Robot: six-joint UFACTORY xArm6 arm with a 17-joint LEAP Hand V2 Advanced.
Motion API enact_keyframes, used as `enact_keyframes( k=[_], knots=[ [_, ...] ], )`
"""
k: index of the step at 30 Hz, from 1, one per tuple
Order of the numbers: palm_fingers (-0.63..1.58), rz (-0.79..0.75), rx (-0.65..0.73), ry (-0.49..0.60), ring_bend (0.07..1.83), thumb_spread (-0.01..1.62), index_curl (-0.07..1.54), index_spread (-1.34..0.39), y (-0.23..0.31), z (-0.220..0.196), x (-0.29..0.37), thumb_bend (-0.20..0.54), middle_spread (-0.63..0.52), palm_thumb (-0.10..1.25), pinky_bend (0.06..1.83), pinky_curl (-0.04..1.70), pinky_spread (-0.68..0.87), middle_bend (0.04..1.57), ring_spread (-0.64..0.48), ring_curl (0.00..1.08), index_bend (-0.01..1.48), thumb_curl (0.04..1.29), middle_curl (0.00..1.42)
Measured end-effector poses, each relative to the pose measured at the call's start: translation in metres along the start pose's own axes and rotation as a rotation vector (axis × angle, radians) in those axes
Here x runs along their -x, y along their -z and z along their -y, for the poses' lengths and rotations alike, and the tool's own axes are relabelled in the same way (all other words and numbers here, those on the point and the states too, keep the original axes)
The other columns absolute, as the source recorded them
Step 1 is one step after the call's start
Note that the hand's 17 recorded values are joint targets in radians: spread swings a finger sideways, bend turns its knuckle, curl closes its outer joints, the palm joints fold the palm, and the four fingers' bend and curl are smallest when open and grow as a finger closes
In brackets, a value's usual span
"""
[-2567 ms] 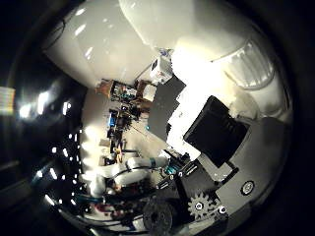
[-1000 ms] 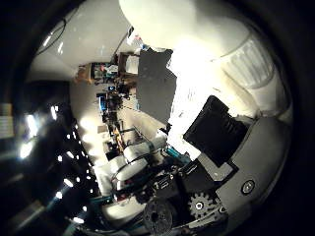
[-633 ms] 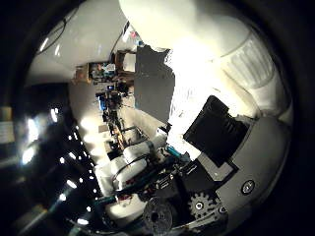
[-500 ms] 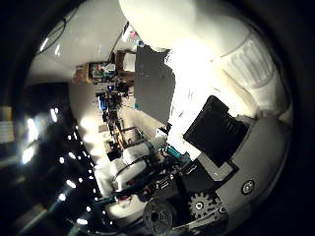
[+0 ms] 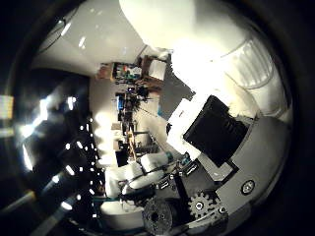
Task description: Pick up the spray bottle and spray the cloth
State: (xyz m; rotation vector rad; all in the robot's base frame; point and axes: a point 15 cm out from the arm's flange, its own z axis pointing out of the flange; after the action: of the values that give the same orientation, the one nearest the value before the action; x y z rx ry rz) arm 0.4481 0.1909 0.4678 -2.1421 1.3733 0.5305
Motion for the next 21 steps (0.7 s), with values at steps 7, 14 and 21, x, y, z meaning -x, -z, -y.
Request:
enact_keyframes(
  k=[7,14,21],
  knots=[
    [1.09,0.124,-0.120,0.083,1.34,1.33,0.83,-0.26,-0.006,0.030,0.044,-0.007,-0.16,0.92,1.06,1.35,-0.24,1.31,-0.24,0.81,1.11,0.59,0.82],
    [1.10,0.233,-0.228,0.155,1.33,1.33,0.83,-0.26,-0.027,0.052,0.073,-0.007,-0.17,0.92,1.06,1.36,-0.24,1.31,-0.24,0.81,1.11,0.59,0.82],
    [1.11,0.311,-0.305,0.200,1.33,1.32,0.83,-0.26,-0.065,0.062,0.093,-0.005,-0.16,0.93,1.07,1.35,-0.24,1.31,-0.23,0.81,1.10,0.59,0.82]
  ],
)
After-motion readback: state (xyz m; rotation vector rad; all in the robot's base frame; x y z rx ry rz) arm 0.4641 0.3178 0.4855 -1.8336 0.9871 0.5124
